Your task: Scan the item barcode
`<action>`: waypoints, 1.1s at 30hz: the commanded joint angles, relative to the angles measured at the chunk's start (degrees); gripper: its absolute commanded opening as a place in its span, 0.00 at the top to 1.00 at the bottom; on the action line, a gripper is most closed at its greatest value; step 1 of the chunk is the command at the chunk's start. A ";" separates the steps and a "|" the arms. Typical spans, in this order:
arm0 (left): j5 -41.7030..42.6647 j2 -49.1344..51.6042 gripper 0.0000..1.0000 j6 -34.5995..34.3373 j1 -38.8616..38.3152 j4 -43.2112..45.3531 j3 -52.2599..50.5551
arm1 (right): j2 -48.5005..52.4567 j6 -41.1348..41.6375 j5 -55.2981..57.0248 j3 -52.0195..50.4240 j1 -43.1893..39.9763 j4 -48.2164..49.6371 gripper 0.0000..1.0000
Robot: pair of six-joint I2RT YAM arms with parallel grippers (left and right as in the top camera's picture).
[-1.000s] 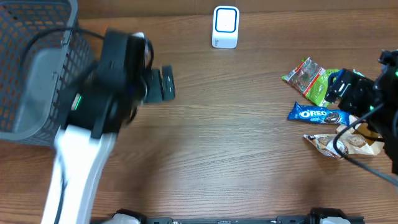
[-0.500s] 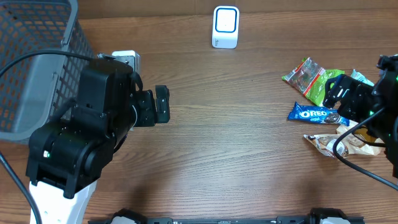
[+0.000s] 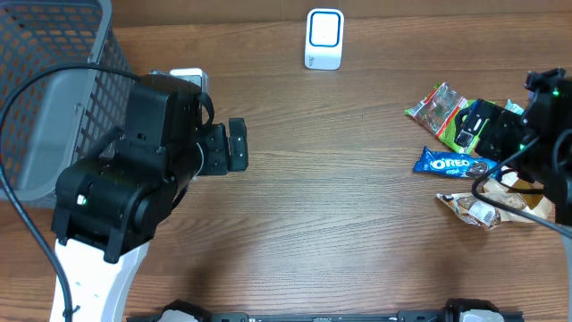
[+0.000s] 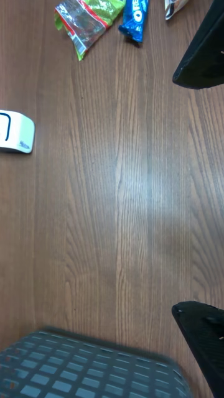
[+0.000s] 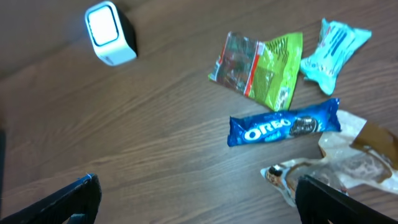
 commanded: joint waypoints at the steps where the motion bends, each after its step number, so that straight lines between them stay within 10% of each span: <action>1: -0.74 0.66 0.00 1.46 -0.39 -0.13 0.22 | 0.17 -0.04 0.00 1.29 0.02 0.00 0.00; 8: -0.74 1.99 0.00 1.46 -0.39 -0.11 0.22 | -6.60 -0.55 6.38 -4.61 4.24 13.75 0.00; 33: -0.74 4.00 0.00 1.46 -0.39 -0.11 0.22 | -57.57 -6.54 7.65 -76.76 8.39 73.81 0.00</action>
